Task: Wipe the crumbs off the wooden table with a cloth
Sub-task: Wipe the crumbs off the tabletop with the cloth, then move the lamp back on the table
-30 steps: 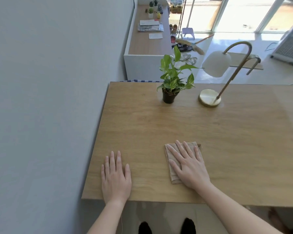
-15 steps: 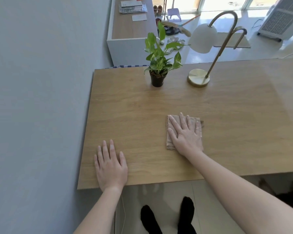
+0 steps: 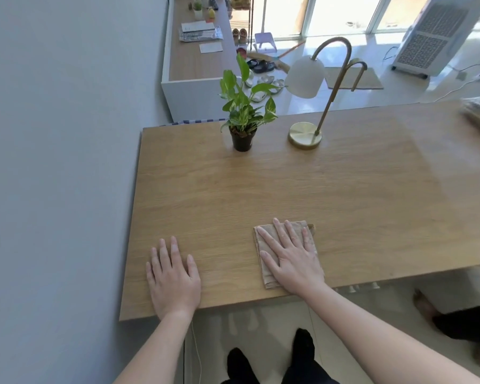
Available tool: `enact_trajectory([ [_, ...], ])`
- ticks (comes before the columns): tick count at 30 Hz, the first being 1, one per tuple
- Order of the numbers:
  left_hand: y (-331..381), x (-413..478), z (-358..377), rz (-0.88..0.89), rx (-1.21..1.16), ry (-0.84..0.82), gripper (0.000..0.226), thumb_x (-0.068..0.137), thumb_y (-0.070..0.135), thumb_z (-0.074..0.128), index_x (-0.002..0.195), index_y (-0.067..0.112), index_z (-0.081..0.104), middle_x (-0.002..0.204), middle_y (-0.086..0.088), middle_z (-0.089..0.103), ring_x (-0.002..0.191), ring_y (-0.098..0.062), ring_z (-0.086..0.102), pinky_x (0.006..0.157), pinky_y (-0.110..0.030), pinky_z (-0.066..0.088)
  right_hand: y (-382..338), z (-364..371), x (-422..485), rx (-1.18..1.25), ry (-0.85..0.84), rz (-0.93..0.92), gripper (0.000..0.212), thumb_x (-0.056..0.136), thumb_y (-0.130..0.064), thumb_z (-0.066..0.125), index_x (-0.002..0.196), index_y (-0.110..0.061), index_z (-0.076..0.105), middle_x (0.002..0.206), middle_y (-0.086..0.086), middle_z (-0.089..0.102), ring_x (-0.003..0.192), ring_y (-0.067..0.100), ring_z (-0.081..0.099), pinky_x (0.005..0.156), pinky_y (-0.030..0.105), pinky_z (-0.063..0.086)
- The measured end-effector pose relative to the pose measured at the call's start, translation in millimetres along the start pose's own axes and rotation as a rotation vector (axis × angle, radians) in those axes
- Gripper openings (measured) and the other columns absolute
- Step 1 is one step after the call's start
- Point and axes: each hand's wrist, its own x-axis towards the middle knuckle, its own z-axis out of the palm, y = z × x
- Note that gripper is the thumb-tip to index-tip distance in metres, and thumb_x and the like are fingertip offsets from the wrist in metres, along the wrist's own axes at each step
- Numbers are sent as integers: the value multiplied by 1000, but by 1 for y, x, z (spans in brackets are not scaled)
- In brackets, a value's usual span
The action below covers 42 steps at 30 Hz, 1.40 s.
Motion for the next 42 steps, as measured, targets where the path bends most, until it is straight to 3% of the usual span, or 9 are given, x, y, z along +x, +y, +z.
enact_trajectory([
  [12,0,0,-5,2,0,-32,70,110,53,18,172,22,8,180,-5,10,166,-27,4,134,-48,6,-1,-3,-9,42,-46,14,59,103,-76,7,157,-66,-14,173,-19,-20,159,10,-27,129,49,-20],
  [18,2,1,-14,-20,-85,-85,67,111,48,32,171,21,19,179,-7,16,166,-28,9,134,-48,7,8,-20,-6,314,-103,-2,58,102,-78,17,155,-72,-6,175,-22,-2,161,3,-13,131,45,-16],
  [21,16,0,-22,-104,-209,-83,61,111,43,39,168,19,32,176,-8,25,165,-30,15,134,-51,11,14,-27,-8,461,-22,-33,60,103,-75,31,158,-69,9,172,-28,13,161,-2,0,133,40,-7],
  [24,42,0,-29,-146,-328,-90,58,112,41,39,165,17,38,173,-8,33,162,-31,22,132,-51,19,27,-35,-7,630,96,22,53,104,-60,51,156,-55,42,160,-24,47,156,2,27,133,39,18],
  [28,81,5,-35,-94,-465,-106,53,113,40,38,161,18,45,167,-5,43,157,-26,34,129,-46,29,52,-59,2,755,150,93,29,103,-39,64,131,-36,73,120,-23,74,118,-6,62,102,29,52],
  [30,102,13,-41,-65,-515,-111,51,113,39,40,158,18,48,163,-2,49,152,-23,41,125,-43,35,67,-73,12,813,189,114,19,101,-32,69,117,-34,78,98,-19,77,94,-4,70,82,21,54],
  [32,127,24,-48,-46,-560,-104,49,113,39,41,157,19,50,160,-1,52,150,-22,44,123,-42,37,84,-87,25,859,212,138,13,100,-29,71,109,-33,79,88,-14,77,85,0,71,72,14,52],
  [36,186,48,-66,1,-661,-86,46,112,39,45,155,23,52,158,0,54,149,-20,45,122,-39,37,120,-117,52,896,248,165,9,100,-28,72,105,-32,78,89,-11,78,89,-4,70,76,16,52],
  [42,293,83,-110,131,-778,14,43,113,35,49,152,21,56,154,4,57,145,-14,49,123,-37,38,172,-163,99,910,267,171,19,99,-27,71,118,-26,75,90,-10,78,88,-4,70,82,23,56],
])
